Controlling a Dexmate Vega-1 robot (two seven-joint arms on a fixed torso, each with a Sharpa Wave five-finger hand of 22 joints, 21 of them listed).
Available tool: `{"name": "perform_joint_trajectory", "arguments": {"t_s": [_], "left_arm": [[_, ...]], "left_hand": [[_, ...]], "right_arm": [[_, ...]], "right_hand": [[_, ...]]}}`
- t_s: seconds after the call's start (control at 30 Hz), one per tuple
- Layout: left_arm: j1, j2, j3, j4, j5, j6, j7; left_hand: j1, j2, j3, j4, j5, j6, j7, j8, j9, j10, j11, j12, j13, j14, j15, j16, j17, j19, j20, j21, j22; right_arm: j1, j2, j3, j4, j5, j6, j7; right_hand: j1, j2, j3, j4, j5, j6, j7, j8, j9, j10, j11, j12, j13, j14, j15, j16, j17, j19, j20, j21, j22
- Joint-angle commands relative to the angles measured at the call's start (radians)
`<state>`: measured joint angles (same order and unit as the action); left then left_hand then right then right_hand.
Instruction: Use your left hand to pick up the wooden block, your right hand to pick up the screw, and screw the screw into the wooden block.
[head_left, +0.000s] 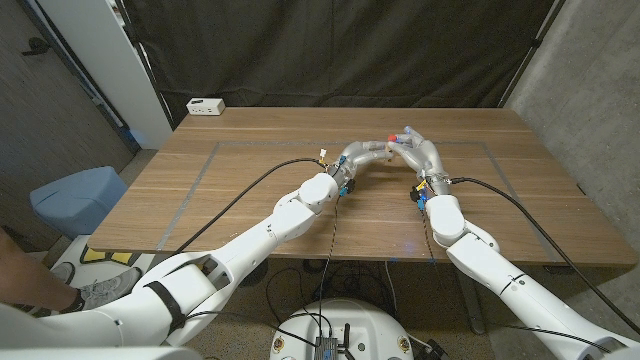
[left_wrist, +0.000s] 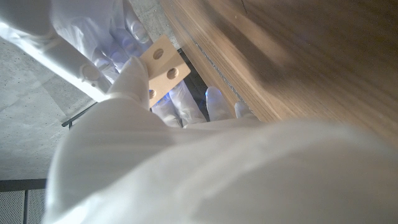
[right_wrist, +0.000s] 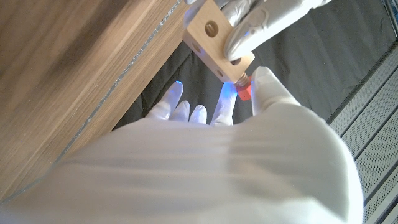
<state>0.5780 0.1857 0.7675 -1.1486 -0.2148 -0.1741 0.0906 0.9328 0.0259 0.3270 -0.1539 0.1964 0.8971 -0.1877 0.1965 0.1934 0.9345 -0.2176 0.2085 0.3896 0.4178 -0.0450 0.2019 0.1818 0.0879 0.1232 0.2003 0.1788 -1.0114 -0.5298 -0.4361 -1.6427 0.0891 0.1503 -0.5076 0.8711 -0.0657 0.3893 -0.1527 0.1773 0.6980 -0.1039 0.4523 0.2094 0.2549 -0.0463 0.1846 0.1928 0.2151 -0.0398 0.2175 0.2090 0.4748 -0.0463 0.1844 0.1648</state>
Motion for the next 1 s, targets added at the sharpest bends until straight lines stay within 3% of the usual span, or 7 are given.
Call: {"name": "perform_joint_trajectory", "arguments": {"t_s": [0.03, 0.4, 1.0], "left_arm": [[0.004, 0.001, 0.000, -0.007, 0.002, 0.002, 0.003], [0.006, 0.004, 0.001, -0.012, 0.005, 0.004, 0.006], [0.009, 0.009, -0.001, -0.018, 0.005, 0.007, 0.007]], "left_hand": [[0.012, 0.027, 0.004, 0.002, 0.006, 0.022, 0.010, 0.010, 0.001, 0.007, 0.000, 0.007, 0.031, 0.007, -0.070, 0.005, 0.001, 0.008, 0.000, 0.005, 0.003], [0.013, 0.028, 0.004, 0.002, 0.006, 0.023, 0.012, 0.010, 0.001, 0.010, 0.000, 0.008, 0.031, 0.008, -0.071, 0.005, 0.000, 0.010, -0.002, 0.005, 0.003], [0.014, 0.028, 0.003, 0.001, 0.006, 0.022, 0.010, 0.010, 0.001, 0.011, -0.001, 0.008, 0.032, 0.008, -0.071, 0.004, 0.000, 0.010, -0.001, 0.005, 0.003]], "right_arm": [[-0.002, -0.006, 0.000, -0.003, 0.008, 0.002, 0.015], [-0.005, -0.016, 0.002, -0.003, 0.018, 0.010, 0.033], [0.006, -0.035, -0.001, -0.004, 0.035, 0.013, 0.082]], "right_hand": [[-0.016, -0.008, -0.009, 0.003, 0.000, -0.019, 0.002, -0.008, 0.002, -0.013, -0.002, -0.001, 0.003, -0.007, -0.037, -0.006, 0.004, -0.005, -0.042, 0.000, 0.003], [-0.046, -0.016, -0.017, 0.013, 0.000, -0.068, 0.008, -0.032, 0.001, -0.043, 0.015, -0.004, 0.004, -0.026, -0.024, -0.011, 0.006, -0.032, -0.037, -0.005, 0.003], [-0.129, -0.035, -0.042, 0.034, -0.001, -0.185, 0.047, -0.090, 0.002, -0.104, 0.046, -0.004, 0.005, -0.076, -0.009, -0.020, 0.009, -0.086, -0.029, -0.007, 0.004]]}}
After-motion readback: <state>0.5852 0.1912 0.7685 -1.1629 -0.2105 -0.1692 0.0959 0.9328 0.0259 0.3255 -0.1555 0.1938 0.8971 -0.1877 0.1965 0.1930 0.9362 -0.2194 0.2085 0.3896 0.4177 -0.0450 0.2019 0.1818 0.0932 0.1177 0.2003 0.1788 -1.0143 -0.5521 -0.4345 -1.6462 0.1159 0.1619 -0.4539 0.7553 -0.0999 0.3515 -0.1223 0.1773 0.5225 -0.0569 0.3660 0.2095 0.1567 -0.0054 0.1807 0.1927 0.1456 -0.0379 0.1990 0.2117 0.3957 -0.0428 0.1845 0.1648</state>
